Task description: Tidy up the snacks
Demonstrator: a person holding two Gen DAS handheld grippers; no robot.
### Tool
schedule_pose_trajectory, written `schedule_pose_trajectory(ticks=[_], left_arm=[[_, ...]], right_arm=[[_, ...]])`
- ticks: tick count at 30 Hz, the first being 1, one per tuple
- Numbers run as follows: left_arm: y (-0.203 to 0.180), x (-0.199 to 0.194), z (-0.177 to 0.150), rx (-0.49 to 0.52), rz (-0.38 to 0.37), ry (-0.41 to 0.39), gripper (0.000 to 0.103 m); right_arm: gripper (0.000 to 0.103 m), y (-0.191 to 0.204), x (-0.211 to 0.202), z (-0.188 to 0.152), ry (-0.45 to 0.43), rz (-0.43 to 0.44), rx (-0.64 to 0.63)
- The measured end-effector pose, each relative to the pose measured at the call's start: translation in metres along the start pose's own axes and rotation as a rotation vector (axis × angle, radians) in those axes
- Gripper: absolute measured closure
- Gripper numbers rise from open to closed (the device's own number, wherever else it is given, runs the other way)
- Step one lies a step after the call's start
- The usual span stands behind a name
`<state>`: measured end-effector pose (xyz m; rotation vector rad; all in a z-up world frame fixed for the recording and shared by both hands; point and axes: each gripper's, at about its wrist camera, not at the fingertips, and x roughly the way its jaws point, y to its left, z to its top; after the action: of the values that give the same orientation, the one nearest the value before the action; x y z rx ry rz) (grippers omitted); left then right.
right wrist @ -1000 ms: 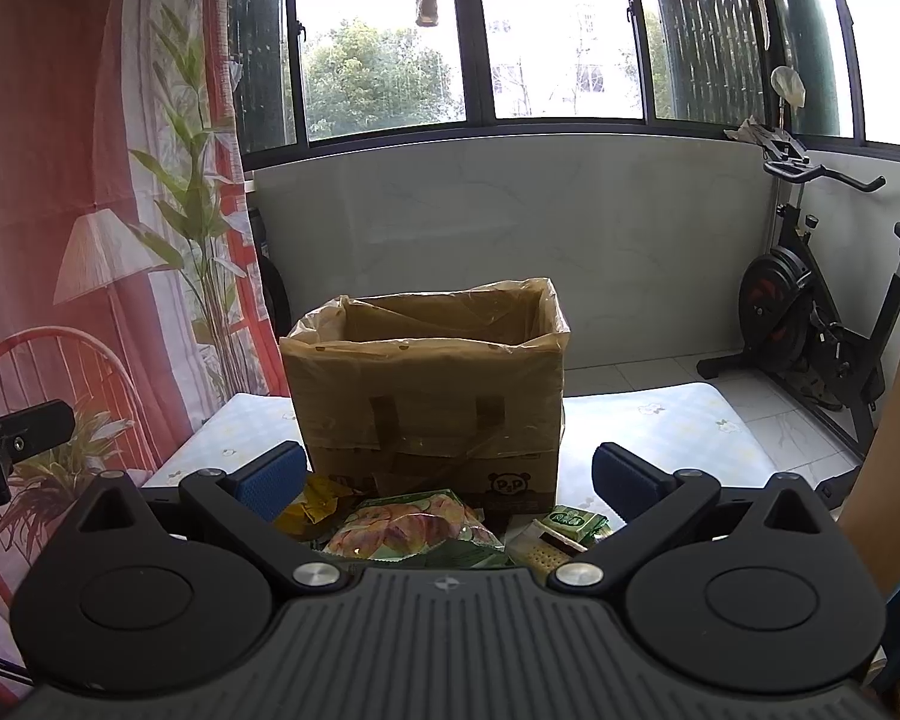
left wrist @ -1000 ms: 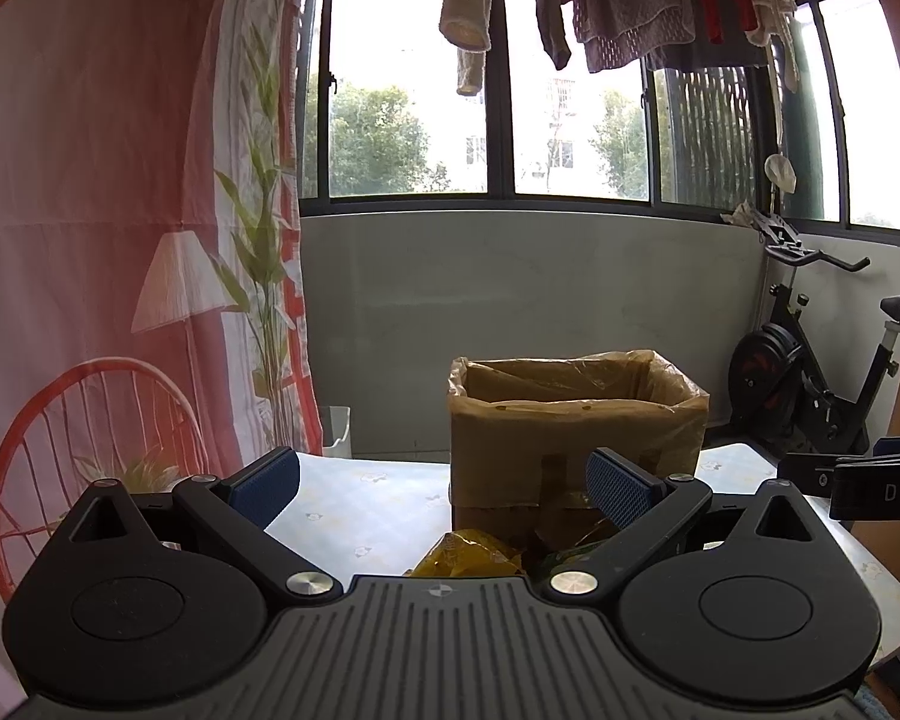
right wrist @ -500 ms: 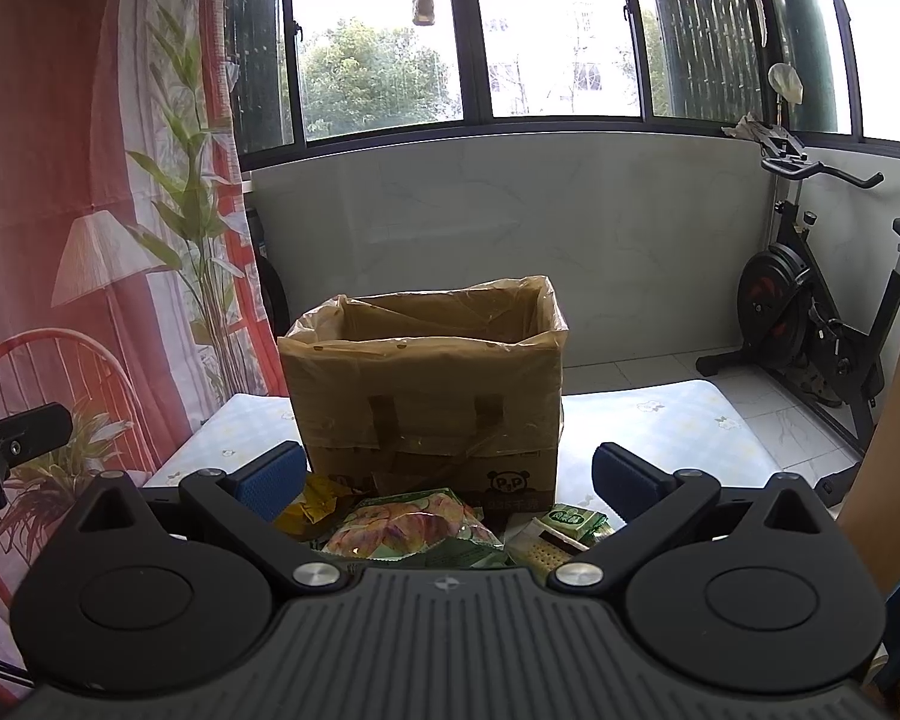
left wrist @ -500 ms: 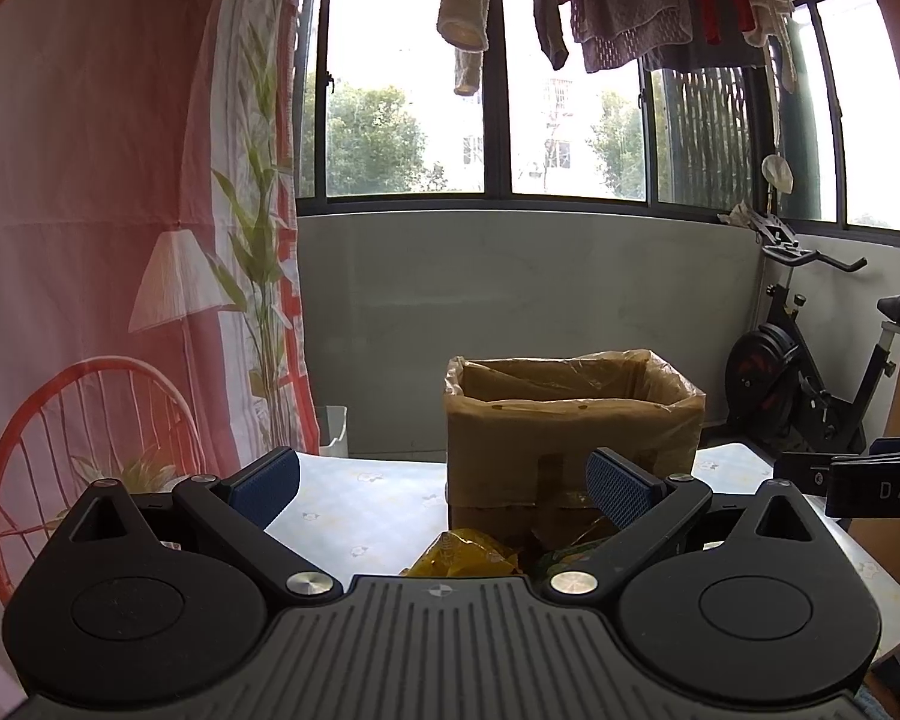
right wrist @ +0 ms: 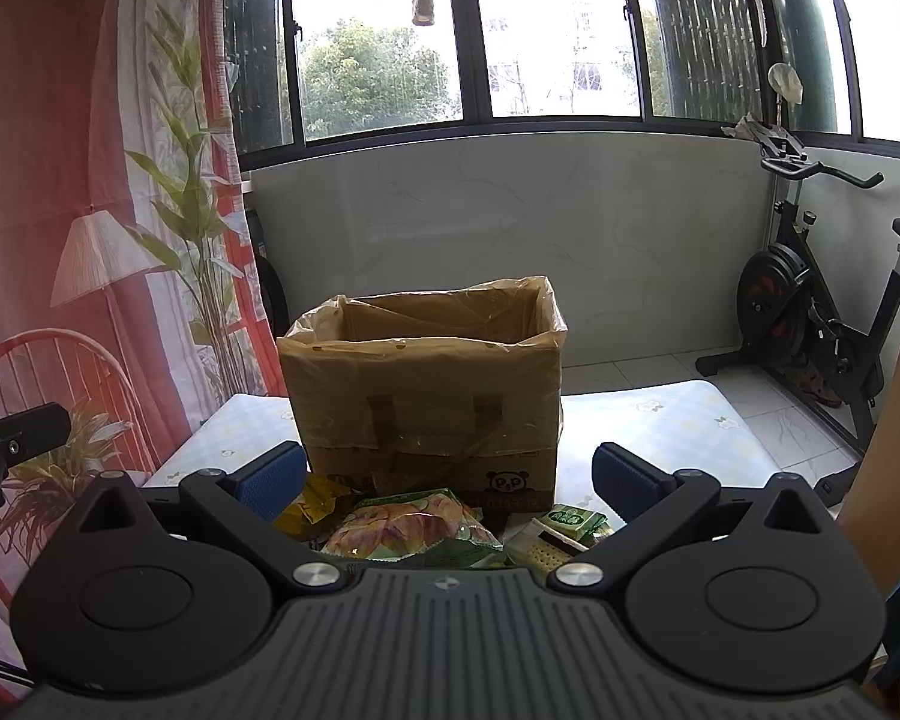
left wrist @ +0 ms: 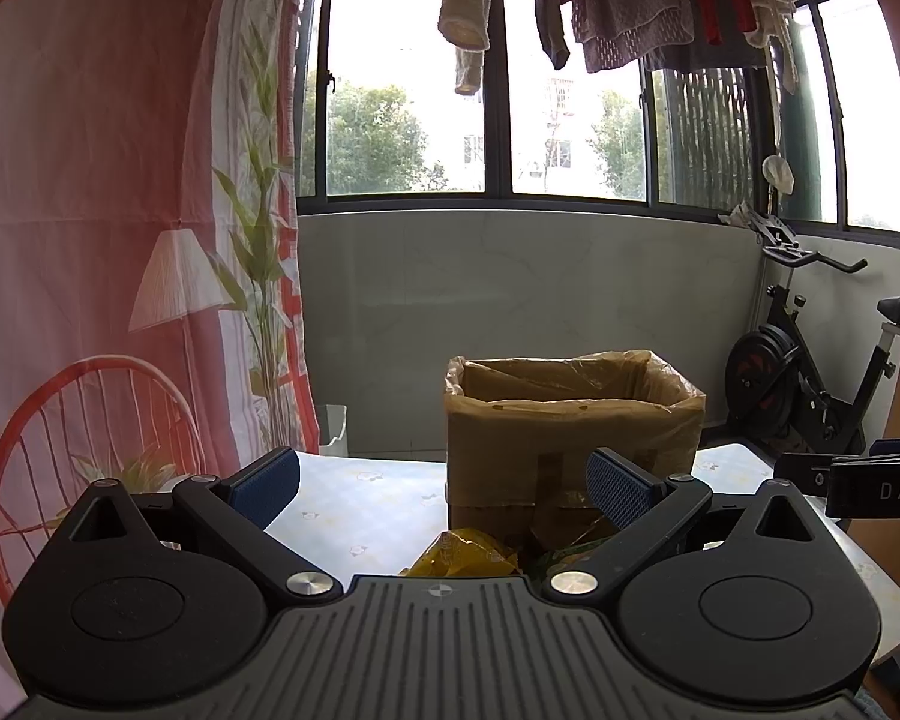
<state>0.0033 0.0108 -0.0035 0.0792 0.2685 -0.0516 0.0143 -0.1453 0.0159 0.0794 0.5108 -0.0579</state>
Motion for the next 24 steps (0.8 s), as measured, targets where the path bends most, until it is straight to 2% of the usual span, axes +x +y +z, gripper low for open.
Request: schedule_pose_trajectory(ticks=[24], left_arm=[[0.0008, 0.0014, -0.0014, -0.001, -0.004, -0.001, 0.000]], right_arm=[[0.000, 0.0001, 0.0003, -0.0003, 0.002, 0.003, 0.003]])
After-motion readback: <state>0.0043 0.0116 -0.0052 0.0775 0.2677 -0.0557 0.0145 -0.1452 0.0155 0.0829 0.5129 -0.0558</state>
